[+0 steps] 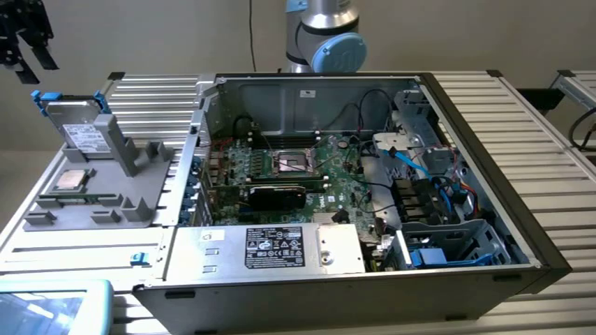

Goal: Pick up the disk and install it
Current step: 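Pick up the disk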

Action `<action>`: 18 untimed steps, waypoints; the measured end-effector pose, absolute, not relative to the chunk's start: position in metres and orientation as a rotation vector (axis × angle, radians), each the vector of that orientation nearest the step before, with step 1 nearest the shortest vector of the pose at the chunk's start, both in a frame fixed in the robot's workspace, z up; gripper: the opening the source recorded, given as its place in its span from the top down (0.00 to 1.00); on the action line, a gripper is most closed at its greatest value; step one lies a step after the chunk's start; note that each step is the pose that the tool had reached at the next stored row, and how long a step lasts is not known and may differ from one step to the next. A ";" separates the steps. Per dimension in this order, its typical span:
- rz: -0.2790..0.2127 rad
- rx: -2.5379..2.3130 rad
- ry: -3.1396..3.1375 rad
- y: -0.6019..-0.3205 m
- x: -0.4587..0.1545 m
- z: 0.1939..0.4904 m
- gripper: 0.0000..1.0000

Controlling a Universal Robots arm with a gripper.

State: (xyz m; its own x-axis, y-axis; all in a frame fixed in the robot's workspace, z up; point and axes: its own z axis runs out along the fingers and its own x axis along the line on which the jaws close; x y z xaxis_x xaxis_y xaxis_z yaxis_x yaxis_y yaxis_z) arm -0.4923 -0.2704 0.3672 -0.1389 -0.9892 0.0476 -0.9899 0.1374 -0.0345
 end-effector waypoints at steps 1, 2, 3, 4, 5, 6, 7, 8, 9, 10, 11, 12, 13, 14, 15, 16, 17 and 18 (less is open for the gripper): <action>0.089 2.066 -2.348 -0.270 -0.493 0.366 0.45; 0.088 2.078 -2.336 -0.270 -0.493 0.365 0.45; 0.087 2.089 -2.326 -0.270 -0.493 0.364 0.45; 0.085 2.096 -2.318 -0.270 -0.493 0.363 0.45; 0.084 2.102 -2.311 -0.270 -0.493 0.361 0.45; 0.082 2.106 -2.306 -0.270 -0.493 0.360 0.45; 0.080 2.111 -2.300 -0.270 -0.493 0.359 0.45; 0.078 2.113 -2.295 -0.270 -0.493 0.357 0.45; 0.075 2.115 -2.292 -0.270 -0.493 0.356 0.45; 0.073 2.117 -2.288 -0.270 -0.493 0.354 0.45; 0.071 2.118 -2.285 -0.270 -0.493 0.353 0.45; 0.068 2.119 -2.281 -0.270 -0.493 0.351 0.45; 0.067 2.121 -2.278 -0.270 -0.493 0.349 0.45; 0.065 2.123 -2.275 -0.270 -0.493 0.348 0.45; 0.064 2.125 -2.272 -0.271 -0.493 0.346 0.45; 0.063 2.126 -2.270 -0.271 -0.493 0.344 0.45; 0.062 2.127 -2.269 -0.271 -0.493 0.342 0.45; 0.061 2.128 -2.267 -0.271 -0.493 0.340 0.45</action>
State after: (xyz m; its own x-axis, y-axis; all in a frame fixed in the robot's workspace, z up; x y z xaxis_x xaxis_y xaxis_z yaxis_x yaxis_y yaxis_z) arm -0.4929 -0.2710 0.3404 -0.0635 -0.9967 0.0499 -0.9980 0.0632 -0.0072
